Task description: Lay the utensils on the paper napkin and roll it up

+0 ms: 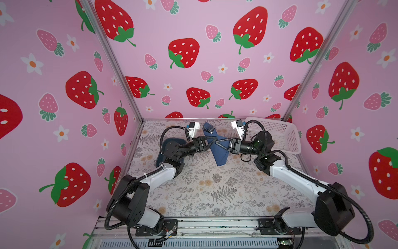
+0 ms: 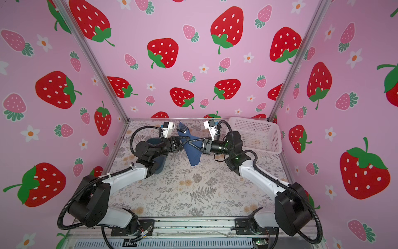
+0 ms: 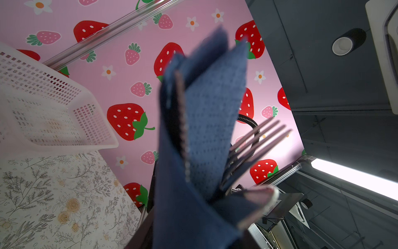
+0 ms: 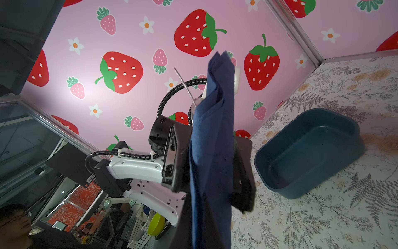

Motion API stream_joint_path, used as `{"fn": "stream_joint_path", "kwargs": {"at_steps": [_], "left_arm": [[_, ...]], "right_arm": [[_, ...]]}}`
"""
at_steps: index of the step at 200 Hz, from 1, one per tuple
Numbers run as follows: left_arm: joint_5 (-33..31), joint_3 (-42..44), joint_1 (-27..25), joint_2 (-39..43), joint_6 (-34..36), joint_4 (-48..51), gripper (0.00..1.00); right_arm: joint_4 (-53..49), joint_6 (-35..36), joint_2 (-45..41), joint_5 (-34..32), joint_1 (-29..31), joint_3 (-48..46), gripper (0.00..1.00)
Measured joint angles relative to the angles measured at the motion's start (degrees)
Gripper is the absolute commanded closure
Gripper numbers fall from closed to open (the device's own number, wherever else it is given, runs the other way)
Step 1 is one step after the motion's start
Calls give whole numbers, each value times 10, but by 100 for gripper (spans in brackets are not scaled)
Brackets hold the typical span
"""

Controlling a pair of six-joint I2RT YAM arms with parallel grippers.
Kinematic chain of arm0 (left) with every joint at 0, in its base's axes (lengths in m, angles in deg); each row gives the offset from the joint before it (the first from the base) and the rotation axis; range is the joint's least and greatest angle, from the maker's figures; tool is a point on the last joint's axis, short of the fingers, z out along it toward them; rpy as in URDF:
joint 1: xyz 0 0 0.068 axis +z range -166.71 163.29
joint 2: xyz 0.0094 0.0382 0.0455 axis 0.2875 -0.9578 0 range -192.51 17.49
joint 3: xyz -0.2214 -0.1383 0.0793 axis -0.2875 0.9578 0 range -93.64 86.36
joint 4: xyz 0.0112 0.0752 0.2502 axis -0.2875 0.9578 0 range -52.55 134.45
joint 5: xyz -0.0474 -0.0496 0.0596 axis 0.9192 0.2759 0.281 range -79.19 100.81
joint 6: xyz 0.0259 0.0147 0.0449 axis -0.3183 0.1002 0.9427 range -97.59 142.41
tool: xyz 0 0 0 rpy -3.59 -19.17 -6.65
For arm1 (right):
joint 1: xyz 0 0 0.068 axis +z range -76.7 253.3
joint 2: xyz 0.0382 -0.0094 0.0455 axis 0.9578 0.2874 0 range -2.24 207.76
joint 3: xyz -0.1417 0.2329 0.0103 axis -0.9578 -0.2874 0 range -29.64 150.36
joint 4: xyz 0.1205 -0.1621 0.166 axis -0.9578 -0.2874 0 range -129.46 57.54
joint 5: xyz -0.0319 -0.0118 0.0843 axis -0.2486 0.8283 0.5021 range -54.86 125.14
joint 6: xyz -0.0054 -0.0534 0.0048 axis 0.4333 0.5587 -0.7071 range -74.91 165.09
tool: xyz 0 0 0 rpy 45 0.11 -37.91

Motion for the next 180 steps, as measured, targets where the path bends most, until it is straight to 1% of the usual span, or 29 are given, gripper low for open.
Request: {"fn": "stream_joint_path", "kwargs": {"at_steps": [69,124,180], "left_arm": [[0,0,0,0,-2,0,53],[0,0,0,0,-2,0,65],[-3,0,0,0,-2,0,74]], "right_arm": [[4,-4,0,-11,-8,-5,96],[6,-6,0,-14,-9,-7,96],[9,-9,0,-16,-9,-8,96]]}}
